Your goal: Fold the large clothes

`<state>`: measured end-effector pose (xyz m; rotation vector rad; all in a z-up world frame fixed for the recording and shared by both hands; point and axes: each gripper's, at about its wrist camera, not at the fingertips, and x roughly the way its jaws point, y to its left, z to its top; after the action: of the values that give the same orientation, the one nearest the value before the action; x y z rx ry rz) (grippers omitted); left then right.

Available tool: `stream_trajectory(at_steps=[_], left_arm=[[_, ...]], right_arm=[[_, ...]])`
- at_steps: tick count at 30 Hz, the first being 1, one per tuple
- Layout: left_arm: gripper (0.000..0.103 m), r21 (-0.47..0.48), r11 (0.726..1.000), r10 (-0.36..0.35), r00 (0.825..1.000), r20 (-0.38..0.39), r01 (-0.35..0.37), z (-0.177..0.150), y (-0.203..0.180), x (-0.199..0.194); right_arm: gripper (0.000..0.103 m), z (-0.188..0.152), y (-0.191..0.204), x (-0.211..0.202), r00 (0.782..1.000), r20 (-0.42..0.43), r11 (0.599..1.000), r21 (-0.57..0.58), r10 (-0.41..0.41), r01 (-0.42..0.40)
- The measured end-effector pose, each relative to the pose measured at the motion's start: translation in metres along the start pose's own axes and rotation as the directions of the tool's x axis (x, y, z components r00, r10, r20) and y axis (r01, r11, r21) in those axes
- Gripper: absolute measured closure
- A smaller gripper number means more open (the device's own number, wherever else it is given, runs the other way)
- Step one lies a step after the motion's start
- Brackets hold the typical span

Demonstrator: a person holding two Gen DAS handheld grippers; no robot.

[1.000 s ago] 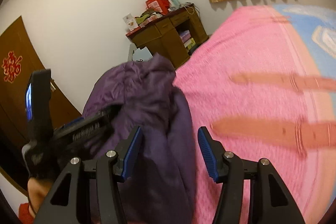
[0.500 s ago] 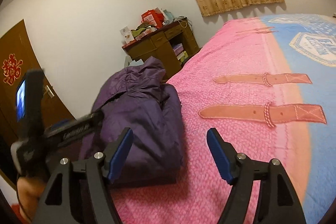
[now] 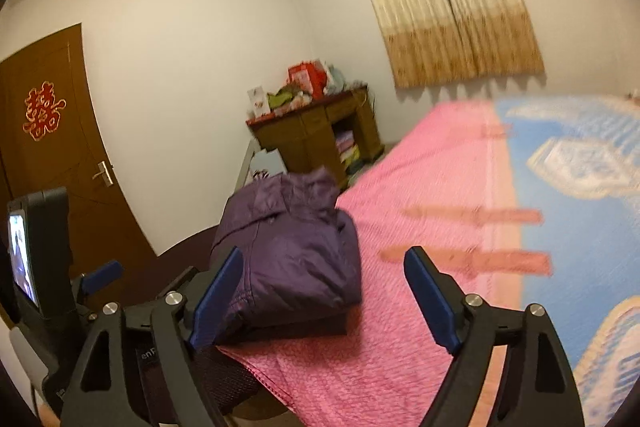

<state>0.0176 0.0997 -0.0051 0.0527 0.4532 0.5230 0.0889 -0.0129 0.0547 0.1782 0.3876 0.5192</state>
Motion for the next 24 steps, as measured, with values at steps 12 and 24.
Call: stream_trajectory(at_steps=[12, 24], left_arm=[[0.000, -0.008, 0.999, 0.040, 0.983, 0.177, -0.039, 0.022, -0.004, -0.063], [0.000, -0.068, 0.997, -0.012, 0.980, 0.201, 0.026, 0.022, 0.001, -0.070]], right_arm=[[0.013, 0.036, 0.017, -0.071, 0.974, 0.219, 0.997, -0.051, -0.053, 0.065], [0.013, 0.037, 0.014, -0.071, 0.976, 0.213, 0.998, -0.027, -0.046, 0.053]])
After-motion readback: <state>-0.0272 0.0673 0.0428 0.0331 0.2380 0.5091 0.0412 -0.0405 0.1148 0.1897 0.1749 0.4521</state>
